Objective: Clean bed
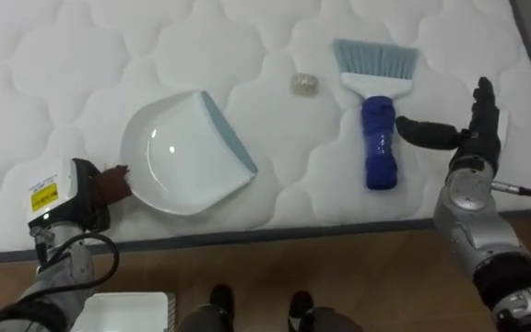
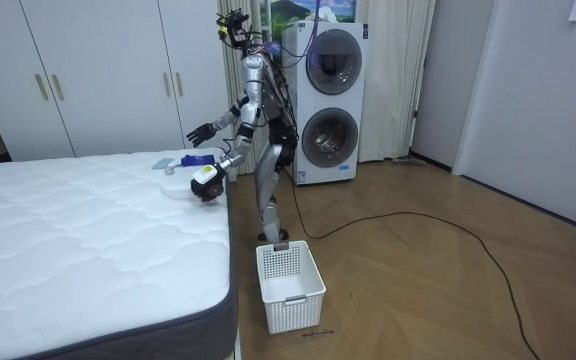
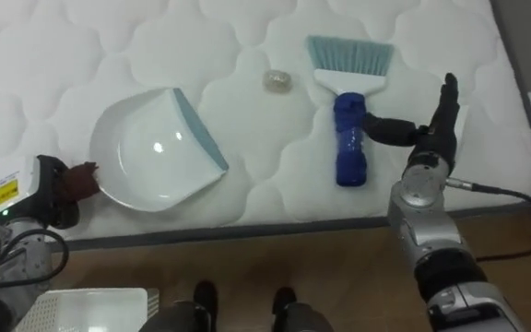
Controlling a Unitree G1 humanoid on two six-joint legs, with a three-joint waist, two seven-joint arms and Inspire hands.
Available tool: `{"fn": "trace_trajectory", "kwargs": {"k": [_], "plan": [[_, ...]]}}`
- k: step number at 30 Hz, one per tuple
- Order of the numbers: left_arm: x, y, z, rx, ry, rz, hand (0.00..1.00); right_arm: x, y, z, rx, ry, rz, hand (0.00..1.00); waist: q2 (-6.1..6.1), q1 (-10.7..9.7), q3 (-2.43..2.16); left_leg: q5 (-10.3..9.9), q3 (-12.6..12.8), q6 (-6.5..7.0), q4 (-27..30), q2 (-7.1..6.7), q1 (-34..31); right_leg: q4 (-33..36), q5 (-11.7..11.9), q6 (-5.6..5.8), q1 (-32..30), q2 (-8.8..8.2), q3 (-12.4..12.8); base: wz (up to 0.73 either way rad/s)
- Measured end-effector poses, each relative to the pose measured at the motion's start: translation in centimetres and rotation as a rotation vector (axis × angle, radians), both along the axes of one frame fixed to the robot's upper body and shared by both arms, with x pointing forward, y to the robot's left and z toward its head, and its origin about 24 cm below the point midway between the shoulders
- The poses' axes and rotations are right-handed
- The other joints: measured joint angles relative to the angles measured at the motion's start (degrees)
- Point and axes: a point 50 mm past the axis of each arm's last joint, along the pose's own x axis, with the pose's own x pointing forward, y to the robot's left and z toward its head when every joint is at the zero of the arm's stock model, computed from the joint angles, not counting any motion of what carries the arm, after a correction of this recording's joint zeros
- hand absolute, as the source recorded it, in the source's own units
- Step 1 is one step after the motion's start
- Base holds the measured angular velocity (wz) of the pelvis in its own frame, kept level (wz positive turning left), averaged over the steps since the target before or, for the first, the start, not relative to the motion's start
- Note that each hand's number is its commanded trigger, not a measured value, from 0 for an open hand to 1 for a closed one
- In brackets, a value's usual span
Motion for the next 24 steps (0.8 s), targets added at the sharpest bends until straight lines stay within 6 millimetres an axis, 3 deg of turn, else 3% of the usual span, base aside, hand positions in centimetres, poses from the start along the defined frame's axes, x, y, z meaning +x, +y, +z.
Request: {"fn": "trace_trajectory", "kwargs": {"k": [2, 4, 15, 24], "plan": [[0.4, -0.2, 0.3, 0.007, -0.009, -0.011, 1.00, 0.1, -0.1, -0.3, -0.001, 0.019, 0.008, 0.00, 0.58, -0.1, 0.38, 0.0, -0.7, -0.01, 0.4, -0.11, -0.5, 0.0, 0.0, 0.00, 0.0, 0.02, -0.8, 0.15], [0.6, -0.4, 0.4, 0.020, -0.006, -0.022, 1.00, -0.1, -0.4, -0.8, 0.009, 0.048, 0.006, 0.00, 1.11, 0.2, 0.46, 0.0, -0.9, 0.00, 0.4, -0.26, -1.2, 0.0, 0.0, 0.01, -0.5, -0.02, -0.9, 0.09], [1.1, -1.2, 0.6, 0.050, 0.003, -0.069, 1.00, -0.7, -0.9, -2.6, 0.053, 0.139, 0.027, 0.00, 3.69, 0.1, 0.43, 0.0, -2.2, 0.07, 1.1, -1.15, -2.6, 1.3, -0.3, 0.21, -1.6, -1.07, -2.3, 0.06], [1.1, -1.9, 0.1, 0.045, 0.024, -0.062, 1.00, -0.5, 0.0, -2.8, 0.067, 0.148, 0.103, 0.00, 4.20, 0.5, 0.43, 0.0, -2.2, 0.11, 1.1, -1.29, -2.1, 2.2, -0.4, 0.04, -1.7, -1.21, -2.1, 0.00]]}}
